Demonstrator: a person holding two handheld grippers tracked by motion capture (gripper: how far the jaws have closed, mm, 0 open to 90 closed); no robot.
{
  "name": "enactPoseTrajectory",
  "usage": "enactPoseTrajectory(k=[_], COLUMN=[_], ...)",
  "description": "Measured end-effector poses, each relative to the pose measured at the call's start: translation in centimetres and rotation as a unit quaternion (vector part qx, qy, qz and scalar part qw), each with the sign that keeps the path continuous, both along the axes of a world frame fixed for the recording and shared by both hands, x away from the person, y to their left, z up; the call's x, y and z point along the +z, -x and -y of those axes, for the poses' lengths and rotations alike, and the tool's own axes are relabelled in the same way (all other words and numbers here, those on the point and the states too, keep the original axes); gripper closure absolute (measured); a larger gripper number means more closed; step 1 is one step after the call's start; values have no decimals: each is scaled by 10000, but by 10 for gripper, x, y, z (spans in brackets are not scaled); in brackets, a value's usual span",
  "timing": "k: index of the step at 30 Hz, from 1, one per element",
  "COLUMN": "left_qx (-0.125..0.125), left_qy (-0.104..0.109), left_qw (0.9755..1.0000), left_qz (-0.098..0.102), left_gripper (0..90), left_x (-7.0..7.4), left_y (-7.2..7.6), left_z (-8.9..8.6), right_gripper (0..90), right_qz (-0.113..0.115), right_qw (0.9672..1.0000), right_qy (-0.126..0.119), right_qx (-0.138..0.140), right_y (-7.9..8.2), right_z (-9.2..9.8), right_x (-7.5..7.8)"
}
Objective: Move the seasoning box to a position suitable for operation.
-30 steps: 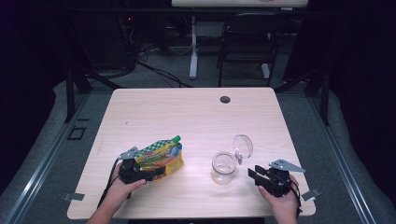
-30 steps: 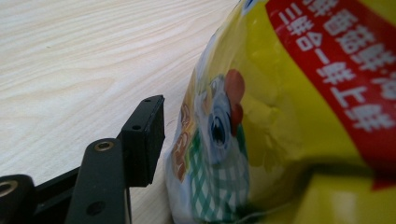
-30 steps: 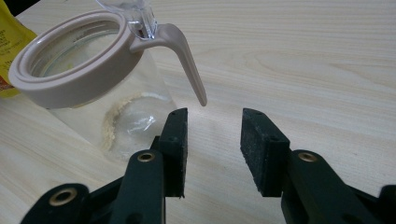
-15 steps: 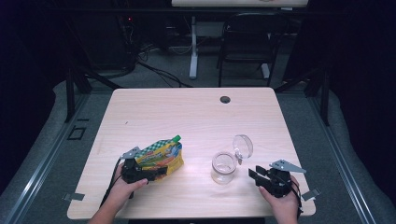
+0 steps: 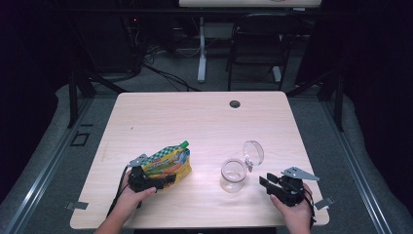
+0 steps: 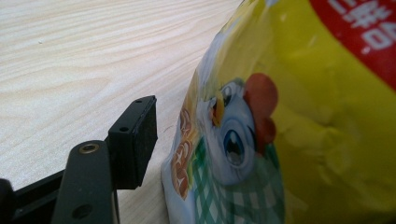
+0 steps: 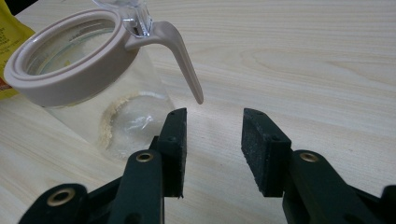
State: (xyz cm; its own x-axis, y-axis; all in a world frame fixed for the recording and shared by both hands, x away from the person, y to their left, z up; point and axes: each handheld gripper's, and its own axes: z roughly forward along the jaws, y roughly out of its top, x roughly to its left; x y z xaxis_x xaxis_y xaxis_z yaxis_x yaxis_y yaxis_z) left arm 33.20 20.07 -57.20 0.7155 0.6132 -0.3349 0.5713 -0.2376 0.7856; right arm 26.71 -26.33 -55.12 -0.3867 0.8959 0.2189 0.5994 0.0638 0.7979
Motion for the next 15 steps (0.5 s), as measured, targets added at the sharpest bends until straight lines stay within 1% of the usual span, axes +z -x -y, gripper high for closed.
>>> enactPoseTrajectory(k=[9,15], left_qx=[-27,-66], left_qy=[4,18], left_qw=[10000,9999], left_qz=[41,89], left_gripper=[356,394], left_x=[-1,-1], left_y=[0,0], left_z=[0,2], right_gripper=[614,614], right_qz=[-6,-4], right_qw=[10000,10000], right_qy=[26,20], right_qx=[-5,-2], right_y=[0,0], right_z=[0,0], right_x=[0,0])
